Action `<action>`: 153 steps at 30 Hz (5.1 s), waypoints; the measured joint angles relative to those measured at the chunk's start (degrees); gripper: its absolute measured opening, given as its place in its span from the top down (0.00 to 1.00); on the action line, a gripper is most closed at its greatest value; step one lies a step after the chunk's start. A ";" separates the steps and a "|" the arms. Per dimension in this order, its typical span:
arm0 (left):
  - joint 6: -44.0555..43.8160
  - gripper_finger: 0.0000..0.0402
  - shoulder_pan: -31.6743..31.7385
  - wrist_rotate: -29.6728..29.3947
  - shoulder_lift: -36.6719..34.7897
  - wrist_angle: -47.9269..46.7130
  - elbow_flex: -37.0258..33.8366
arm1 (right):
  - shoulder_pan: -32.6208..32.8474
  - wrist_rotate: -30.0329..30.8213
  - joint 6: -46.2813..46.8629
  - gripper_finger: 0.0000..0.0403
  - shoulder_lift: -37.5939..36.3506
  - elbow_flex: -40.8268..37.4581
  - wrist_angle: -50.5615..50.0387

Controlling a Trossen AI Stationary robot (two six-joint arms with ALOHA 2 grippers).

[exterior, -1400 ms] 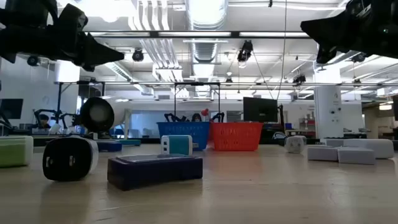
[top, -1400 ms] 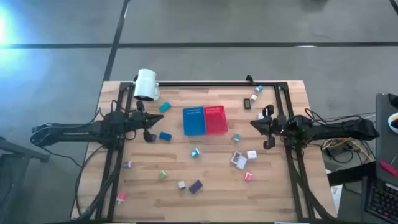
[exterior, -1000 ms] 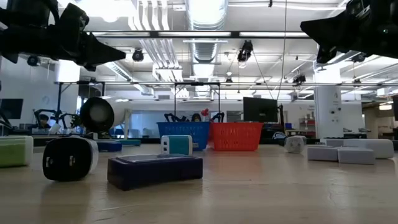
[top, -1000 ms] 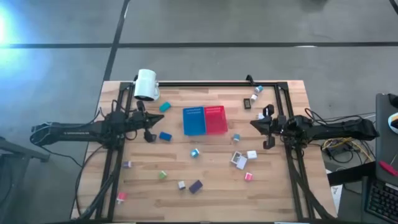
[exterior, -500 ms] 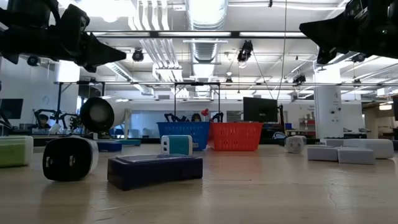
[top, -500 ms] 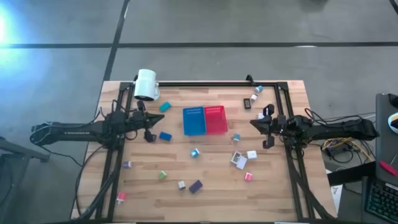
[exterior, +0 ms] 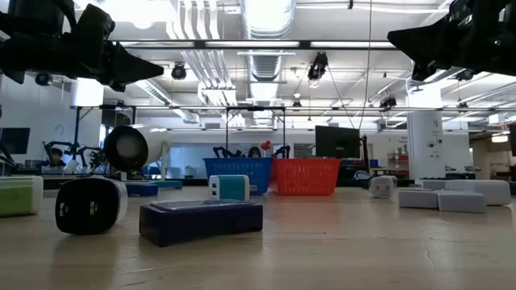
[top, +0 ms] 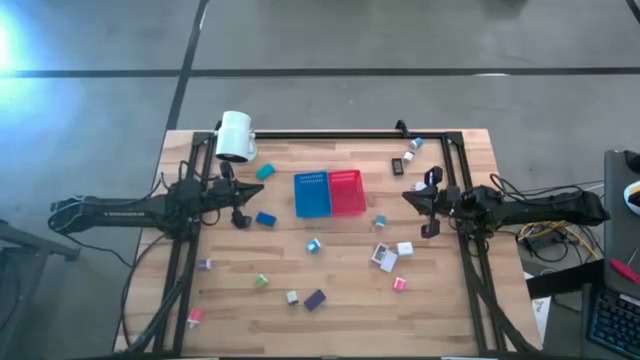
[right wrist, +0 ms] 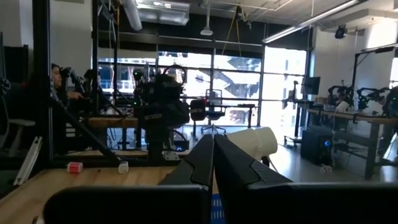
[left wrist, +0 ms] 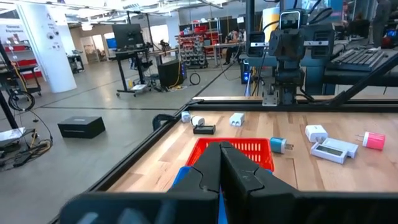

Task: Pick & Place Office items
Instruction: Put the top white charger adapter into the red bin

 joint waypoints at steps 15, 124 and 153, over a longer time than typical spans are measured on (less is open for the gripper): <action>-0.01 0.99 0.01 0.38 0.28 -3.20 0.58 | 0.02 -0.17 1.19 0.98 0.00 0.00 -0.15; 1.21 0.99 0.26 6.38 0.33 -17.38 4.68 | -37.48 4.75 -14.26 0.36 72.44 52.17 -100.69; 0.44 0.99 0.25 6.38 0.33 -17.36 4.68 | -32.05 -11.15 -6.03 0.61 59.54 55.56 -103.53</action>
